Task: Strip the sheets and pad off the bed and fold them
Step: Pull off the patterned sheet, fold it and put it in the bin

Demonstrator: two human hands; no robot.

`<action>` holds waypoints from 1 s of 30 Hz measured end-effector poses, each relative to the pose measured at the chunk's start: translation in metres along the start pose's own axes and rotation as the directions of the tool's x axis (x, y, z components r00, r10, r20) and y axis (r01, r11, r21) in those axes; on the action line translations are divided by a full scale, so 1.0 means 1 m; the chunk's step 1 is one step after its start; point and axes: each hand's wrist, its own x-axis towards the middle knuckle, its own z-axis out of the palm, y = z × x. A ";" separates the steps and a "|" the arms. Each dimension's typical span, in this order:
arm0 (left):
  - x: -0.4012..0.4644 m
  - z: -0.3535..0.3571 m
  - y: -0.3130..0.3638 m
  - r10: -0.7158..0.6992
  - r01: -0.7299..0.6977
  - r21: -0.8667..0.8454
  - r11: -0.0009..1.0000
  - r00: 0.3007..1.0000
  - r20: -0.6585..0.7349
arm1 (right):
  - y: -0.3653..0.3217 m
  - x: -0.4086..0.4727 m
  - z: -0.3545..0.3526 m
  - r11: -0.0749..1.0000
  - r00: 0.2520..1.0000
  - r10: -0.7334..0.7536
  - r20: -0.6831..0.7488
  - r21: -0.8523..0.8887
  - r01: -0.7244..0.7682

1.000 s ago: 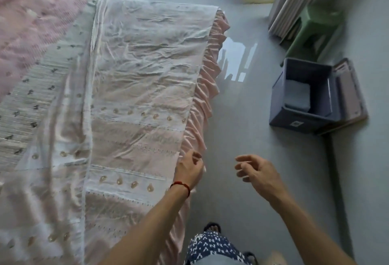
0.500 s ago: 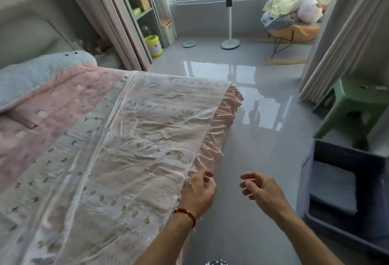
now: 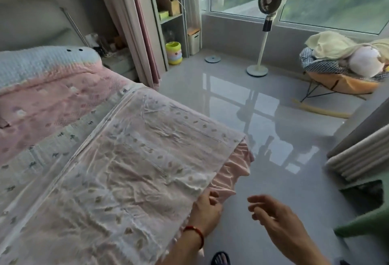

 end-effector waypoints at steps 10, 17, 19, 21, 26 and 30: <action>0.221 -0.005 0.114 0.142 -0.064 0.359 0.931 0.970 -0.197 | -0.015 0.286 -0.103 0.999 0.995 -0.044 0.095 0.021 0.042; 0.296 0.001 0.189 -0.163 0.254 0.206 0.945 0.911 -0.379 | -0.053 0.468 -0.174 0.963 0.867 -0.224 0.445 -0.038 0.269; 0.314 0.005 0.222 -0.232 0.288 0.061 0.956 0.866 -0.443 | -0.088 0.522 -0.193 0.939 0.795 -0.268 0.545 -0.039 0.343; 0.329 0.001 0.244 -0.317 0.325 -0.077 0.943 0.799 -0.512 | -0.124 0.562 -0.193 0.909 0.721 -0.327 0.611 -0.005 0.417; 0.387 -0.011 0.264 -0.461 0.361 -0.290 0.886 0.625 -0.630 | -0.183 0.648 -0.169 0.814 0.513 -0.417 0.750 0.056 0.578; 0.460 -0.026 0.252 -0.528 0.346 -0.400 0.849 0.557 -0.640 | -0.193 0.730 -0.138 0.758 0.454 -0.362 0.814 -0.026 0.651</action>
